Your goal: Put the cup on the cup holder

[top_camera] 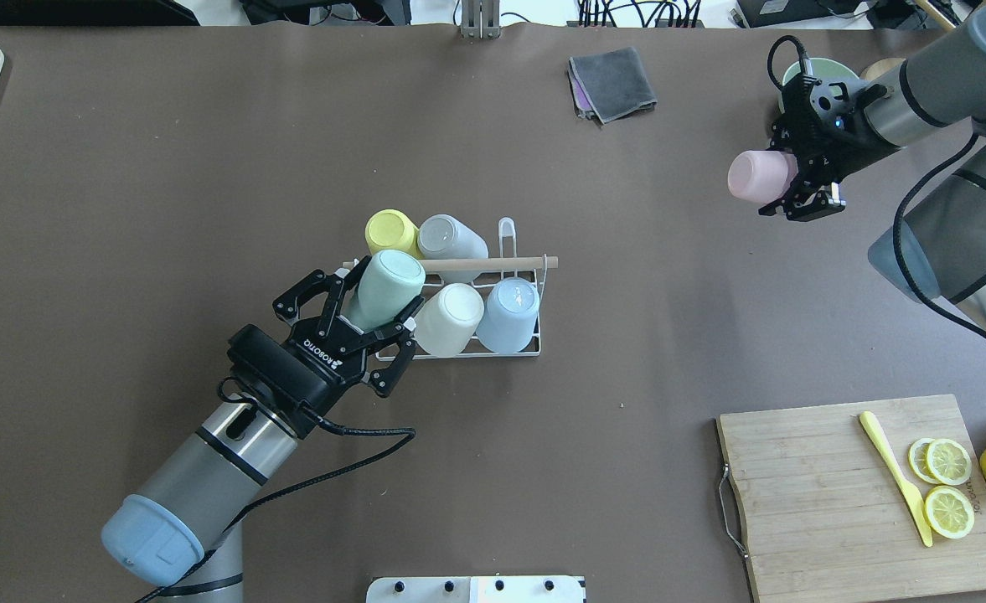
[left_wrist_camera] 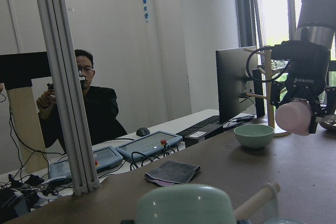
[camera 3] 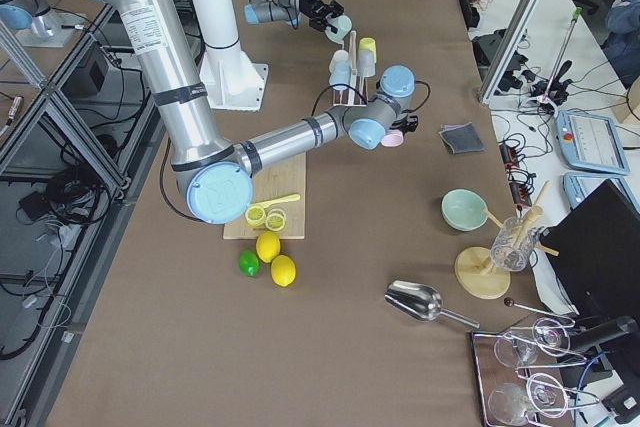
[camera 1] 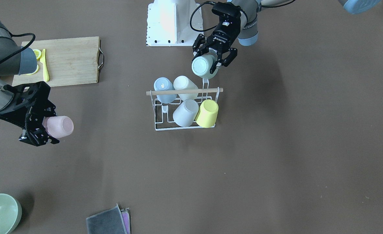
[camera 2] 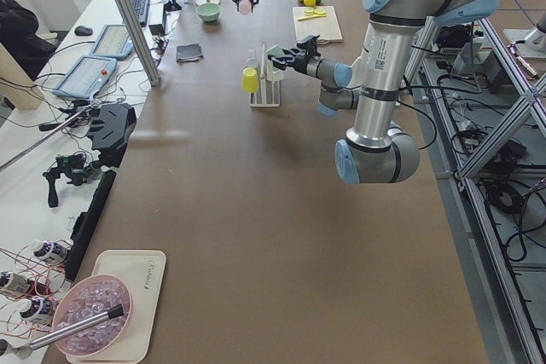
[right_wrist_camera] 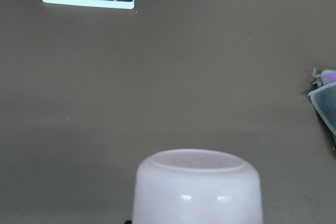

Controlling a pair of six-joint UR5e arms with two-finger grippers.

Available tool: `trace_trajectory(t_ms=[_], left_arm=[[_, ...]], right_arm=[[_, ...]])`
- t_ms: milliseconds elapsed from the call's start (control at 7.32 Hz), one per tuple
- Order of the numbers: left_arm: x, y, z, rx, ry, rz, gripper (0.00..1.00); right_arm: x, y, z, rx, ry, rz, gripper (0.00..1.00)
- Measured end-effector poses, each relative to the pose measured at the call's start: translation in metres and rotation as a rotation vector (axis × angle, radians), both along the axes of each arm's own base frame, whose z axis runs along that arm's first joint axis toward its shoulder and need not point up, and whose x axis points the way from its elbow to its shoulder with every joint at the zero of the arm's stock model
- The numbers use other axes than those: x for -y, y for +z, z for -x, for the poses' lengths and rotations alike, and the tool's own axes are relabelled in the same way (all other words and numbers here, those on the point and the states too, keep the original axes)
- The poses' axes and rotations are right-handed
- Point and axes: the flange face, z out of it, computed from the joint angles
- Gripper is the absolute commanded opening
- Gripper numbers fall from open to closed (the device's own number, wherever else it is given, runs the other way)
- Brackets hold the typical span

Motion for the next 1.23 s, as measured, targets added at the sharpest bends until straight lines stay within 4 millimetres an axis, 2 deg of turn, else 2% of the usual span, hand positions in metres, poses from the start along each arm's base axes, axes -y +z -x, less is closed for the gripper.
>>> trace_trajectory(t_ms=[546, 956, 1229], left_arm=[[0.009, -0.001, 0.001, 0.008, -0.015, 0.0, 0.0], [0.018, -0.001, 0.003, 0.012, -0.031, -0.001, 0.0], [0.021, 0.004, -0.002, 0.029, -0.034, 0.001, 0.0]], right_arm=[[0.003, -0.003, 0.027, 0.096, 0.063, -0.009, 0.0], [0.006, -0.046, 0.049, 0.17, 0.072, 0.001, 0.0], [0.003, -0.053, 0.049, 0.253, 0.093, 0.001, 0.0]])
